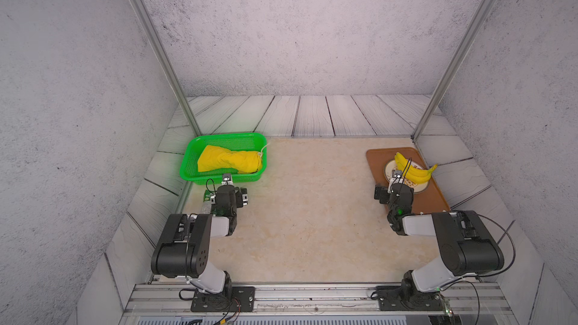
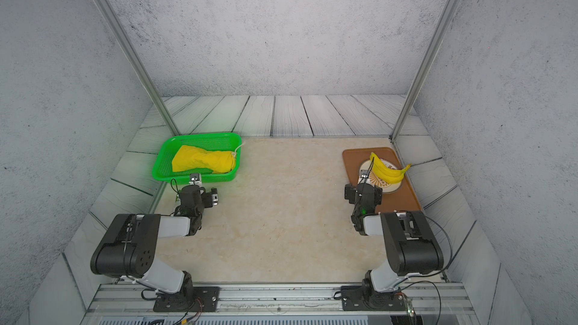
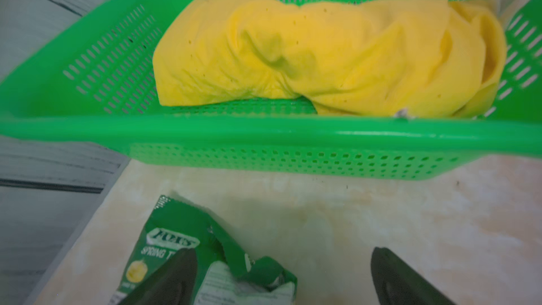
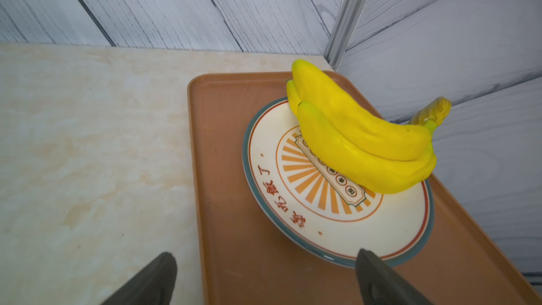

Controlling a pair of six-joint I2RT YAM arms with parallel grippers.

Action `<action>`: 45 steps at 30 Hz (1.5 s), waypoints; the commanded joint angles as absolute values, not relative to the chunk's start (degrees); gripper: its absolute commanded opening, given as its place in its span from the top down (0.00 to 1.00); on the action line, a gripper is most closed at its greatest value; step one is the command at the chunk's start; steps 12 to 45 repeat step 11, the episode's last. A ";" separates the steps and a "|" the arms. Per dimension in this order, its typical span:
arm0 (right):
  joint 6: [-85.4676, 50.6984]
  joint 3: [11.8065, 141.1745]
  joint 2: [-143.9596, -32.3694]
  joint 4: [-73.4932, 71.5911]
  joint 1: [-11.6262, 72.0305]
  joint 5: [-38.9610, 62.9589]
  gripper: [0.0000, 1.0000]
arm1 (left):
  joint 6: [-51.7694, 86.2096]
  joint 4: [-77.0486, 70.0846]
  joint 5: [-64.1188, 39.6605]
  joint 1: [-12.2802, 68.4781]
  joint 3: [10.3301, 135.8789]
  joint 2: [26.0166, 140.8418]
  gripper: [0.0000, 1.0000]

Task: Roll up the shorts
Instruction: Reset both arms

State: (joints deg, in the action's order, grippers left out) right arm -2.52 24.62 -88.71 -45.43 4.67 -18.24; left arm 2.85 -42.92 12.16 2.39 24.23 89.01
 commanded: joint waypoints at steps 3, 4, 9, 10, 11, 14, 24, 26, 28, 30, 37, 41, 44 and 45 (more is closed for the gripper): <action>-3.20 25.21 -88.01 -43.89 4.42 -17.02 0.00 | 2.04 -46.11 11.24 2.11 24.82 88.49 0.02; -3.32 25.29 -87.86 -43.28 4.33 -16.88 0.01 | 2.11 -45.35 11.25 2.10 25.06 88.43 0.02; -3.56 25.92 -88.23 -42.43 4.27 -16.51 0.00 | 2.21 -43.44 11.24 2.08 25.45 87.69 0.02; -3.55 25.85 -88.10 -42.78 4.29 -16.48 0.01 | 2.14 -44.25 11.25 2.04 25.29 87.91 0.02; -3.56 25.68 -87.87 -42.73 4.30 -16.52 0.00 | 2.19 -43.71 11.34 2.09 25.31 87.67 0.02; -3.56 25.68 -87.87 -42.73 4.30 -16.52 0.00 | 2.19 -43.71 11.34 2.09 25.31 87.67 0.02; -3.56 25.68 -87.87 -42.73 4.30 -16.52 0.00 | 2.19 -43.71 11.34 2.09 25.31 87.67 0.02; -3.56 25.68 -87.87 -42.73 4.30 -16.52 0.00 | 2.19 -43.71 11.34 2.09 25.31 87.67 0.02; -3.56 25.68 -87.87 -42.73 4.30 -16.52 0.00 | 2.19 -43.71 11.34 2.09 25.31 87.67 0.02; -3.56 25.68 -87.87 -42.73 4.30 -16.52 0.00 | 2.19 -43.71 11.34 2.09 25.31 87.67 0.02; -3.56 25.68 -87.87 -42.73 4.30 -16.52 0.00 | 2.19 -43.71 11.34 2.09 25.31 87.67 0.02; -3.56 25.68 -87.87 -42.73 4.30 -16.52 0.00 | 2.19 -43.71 11.34 2.09 25.31 87.67 0.02; -3.56 25.68 -87.87 -42.73 4.30 -16.52 0.00 | 2.19 -43.71 11.34 2.09 25.31 87.67 0.02; -3.56 25.68 -87.87 -42.73 4.30 -16.52 0.00 | 2.19 -43.71 11.34 2.09 25.31 87.67 0.02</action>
